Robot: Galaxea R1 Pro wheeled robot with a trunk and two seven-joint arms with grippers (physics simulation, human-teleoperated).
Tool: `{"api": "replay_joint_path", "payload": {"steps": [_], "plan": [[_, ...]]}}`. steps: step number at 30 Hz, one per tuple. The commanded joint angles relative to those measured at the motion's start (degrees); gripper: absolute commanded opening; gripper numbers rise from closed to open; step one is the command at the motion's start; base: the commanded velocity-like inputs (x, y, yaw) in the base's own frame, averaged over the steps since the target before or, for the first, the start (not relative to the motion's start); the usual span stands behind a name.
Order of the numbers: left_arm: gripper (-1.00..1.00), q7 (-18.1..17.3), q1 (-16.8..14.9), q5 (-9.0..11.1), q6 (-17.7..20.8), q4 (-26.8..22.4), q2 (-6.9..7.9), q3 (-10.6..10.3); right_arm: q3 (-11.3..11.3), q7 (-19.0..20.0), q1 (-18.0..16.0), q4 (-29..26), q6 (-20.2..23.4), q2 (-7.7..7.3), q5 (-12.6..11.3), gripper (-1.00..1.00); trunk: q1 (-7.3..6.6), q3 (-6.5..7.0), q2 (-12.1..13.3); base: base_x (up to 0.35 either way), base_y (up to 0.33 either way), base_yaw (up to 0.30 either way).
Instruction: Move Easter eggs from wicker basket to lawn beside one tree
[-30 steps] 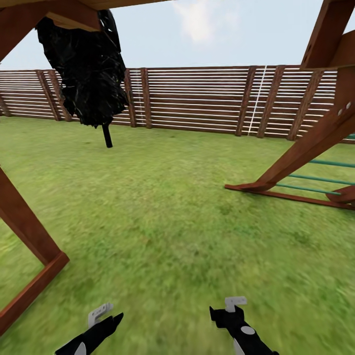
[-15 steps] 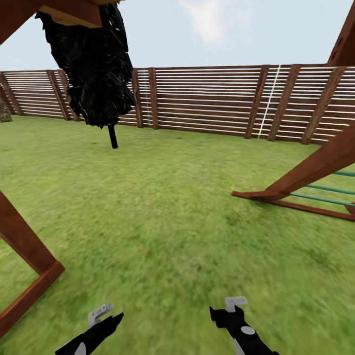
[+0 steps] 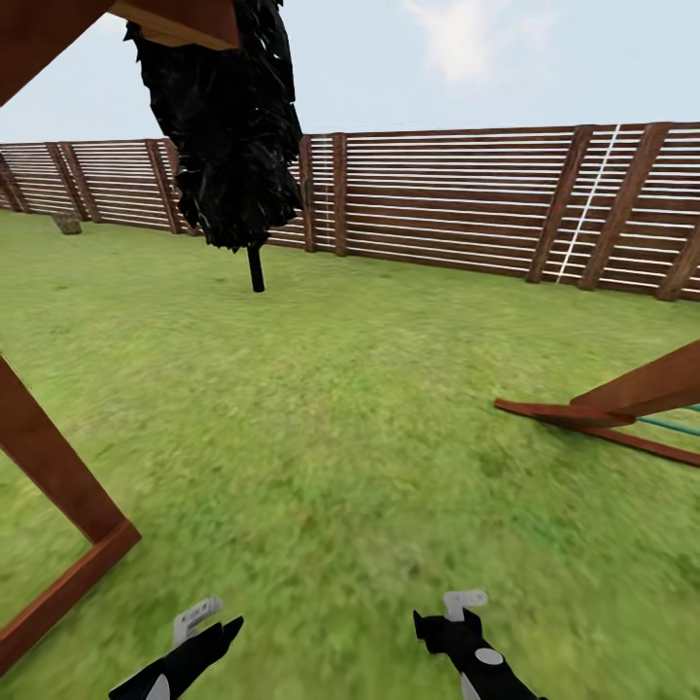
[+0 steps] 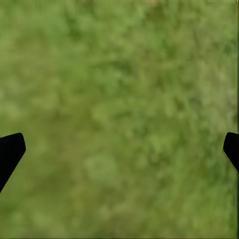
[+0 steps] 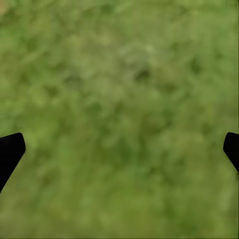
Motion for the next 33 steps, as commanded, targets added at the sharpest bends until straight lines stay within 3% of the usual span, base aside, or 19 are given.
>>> {"api": "replay_joint_path", "payload": {"steps": [1,33], "plan": [[1.00,-0.34,-0.03,0.59,0.60,-0.05,-0.03,0.31,0.03,0.02,-0.03,0.04,-0.16,0.00,0.27,1.00,0.02,-0.05,-0.02,0.314,-0.104,0.020],[1.00,-0.34,-0.03,0.60,0.60,-0.04,-0.03,0.31,0.03,0.04,-0.03,0.13,-0.16,0.00,0.27,1.00,0.02,-0.05,-0.02,0.314,-0.104,0.001]]}}
